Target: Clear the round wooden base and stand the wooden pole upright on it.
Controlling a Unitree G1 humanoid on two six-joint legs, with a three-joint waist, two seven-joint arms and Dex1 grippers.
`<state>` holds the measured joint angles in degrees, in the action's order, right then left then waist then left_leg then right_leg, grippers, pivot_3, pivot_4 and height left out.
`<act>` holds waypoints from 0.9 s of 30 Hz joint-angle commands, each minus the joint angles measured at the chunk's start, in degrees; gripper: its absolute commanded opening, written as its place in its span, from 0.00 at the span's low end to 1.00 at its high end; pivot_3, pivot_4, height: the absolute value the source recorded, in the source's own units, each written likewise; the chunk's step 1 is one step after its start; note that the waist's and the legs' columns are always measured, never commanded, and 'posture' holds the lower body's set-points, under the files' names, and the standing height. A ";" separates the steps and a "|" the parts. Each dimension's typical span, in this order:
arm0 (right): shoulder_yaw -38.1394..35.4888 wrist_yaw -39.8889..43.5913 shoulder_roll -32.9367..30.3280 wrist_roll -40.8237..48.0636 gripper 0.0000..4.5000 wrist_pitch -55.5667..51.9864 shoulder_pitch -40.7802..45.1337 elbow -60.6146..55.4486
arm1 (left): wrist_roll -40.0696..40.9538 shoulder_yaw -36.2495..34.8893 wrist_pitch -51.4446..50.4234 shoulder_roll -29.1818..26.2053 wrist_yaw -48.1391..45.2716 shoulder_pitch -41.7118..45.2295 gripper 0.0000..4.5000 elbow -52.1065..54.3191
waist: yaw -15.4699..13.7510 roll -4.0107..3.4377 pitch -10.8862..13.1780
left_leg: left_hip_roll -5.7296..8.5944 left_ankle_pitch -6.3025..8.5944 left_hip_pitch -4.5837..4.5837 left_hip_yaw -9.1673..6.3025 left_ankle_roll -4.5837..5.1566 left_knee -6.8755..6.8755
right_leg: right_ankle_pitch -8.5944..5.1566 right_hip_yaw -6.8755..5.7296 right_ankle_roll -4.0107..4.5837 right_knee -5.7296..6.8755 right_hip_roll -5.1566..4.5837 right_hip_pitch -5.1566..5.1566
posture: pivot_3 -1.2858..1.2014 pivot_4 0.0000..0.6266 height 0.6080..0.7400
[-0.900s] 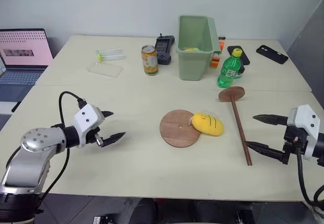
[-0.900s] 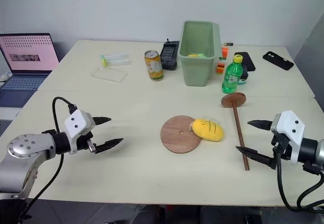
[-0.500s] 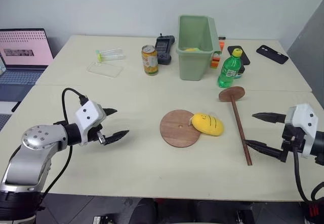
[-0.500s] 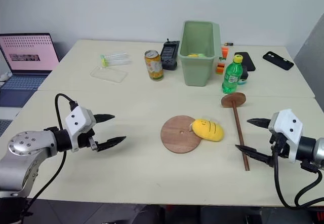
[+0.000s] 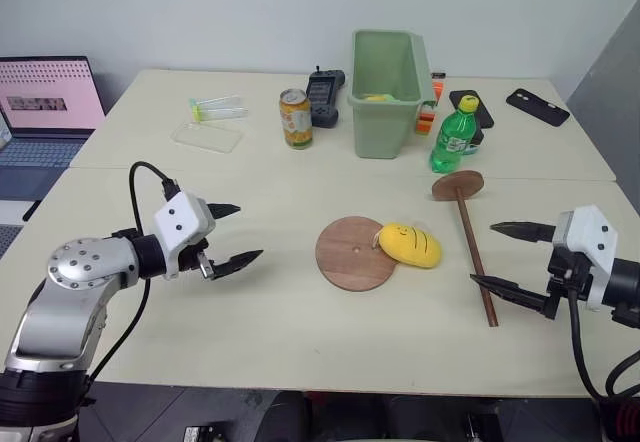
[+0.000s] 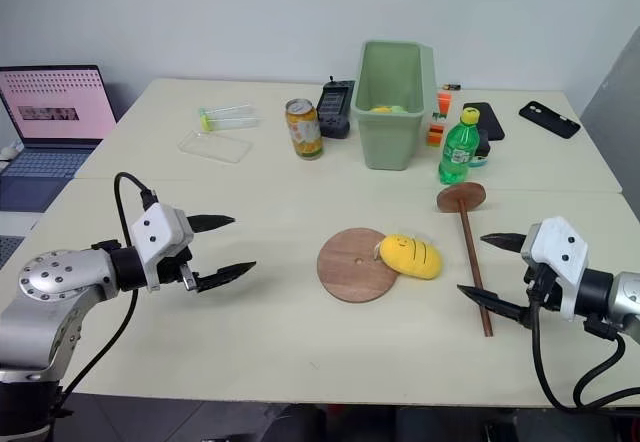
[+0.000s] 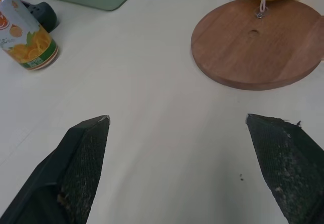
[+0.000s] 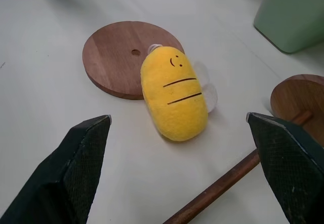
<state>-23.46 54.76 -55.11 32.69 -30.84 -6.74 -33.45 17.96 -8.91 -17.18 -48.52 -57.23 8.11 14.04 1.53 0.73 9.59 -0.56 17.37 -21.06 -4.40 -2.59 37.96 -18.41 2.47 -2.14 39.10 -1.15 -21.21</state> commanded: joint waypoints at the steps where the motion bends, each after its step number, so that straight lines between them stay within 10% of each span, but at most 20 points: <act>1: -0.45 -0.86 0.12 0.34 1.00 0.68 1.25 -2.28 | 1.74 0.14 0.60 -1.65 -2.83 0.33 0.99 3.23 | 0.00 0.00 0.00 | -0.01 0.00 0.00 0.00 0.00 0.00 | 0.00 0.00 0.00 0.00 0.00 0.00 | 0.52 0.24 1.00; 18: -0.12 -0.67 -1.25 3.57 1.00 -2.83 1.56 -5.31 | 2.69 8.33 -0.83 0.82 -5.22 8.39 0.99 5.81 | -0.03 0.01 0.00 | 0.02 0.00 -0.01 0.00 0.00 0.02 | 0.00 0.00 0.00 -0.01 0.05 0.02 | 0.52 0.24 1.00; 27: -4.06 -3.48 -0.46 4.16 1.00 -7.49 -4.56 -10.19 | -6.93 26.00 5.01 15.20 -6.08 24.30 0.99 -9.02 | -0.97 0.07 0.02 | 0.15 0.00 -0.11 0.06 0.00 0.17 | 0.01 -0.11 -0.01 -0.01 0.11 0.08 | 0.52 0.24 1.00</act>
<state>-24.66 52.32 -55.77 36.27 -37.55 -10.43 -40.87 13.79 14.15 -14.55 -35.42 -63.12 29.64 8.57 0.56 0.80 9.61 -0.39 17.36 -21.16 -4.33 -2.59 38.14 -18.41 2.37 -2.15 39.09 -1.04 -21.14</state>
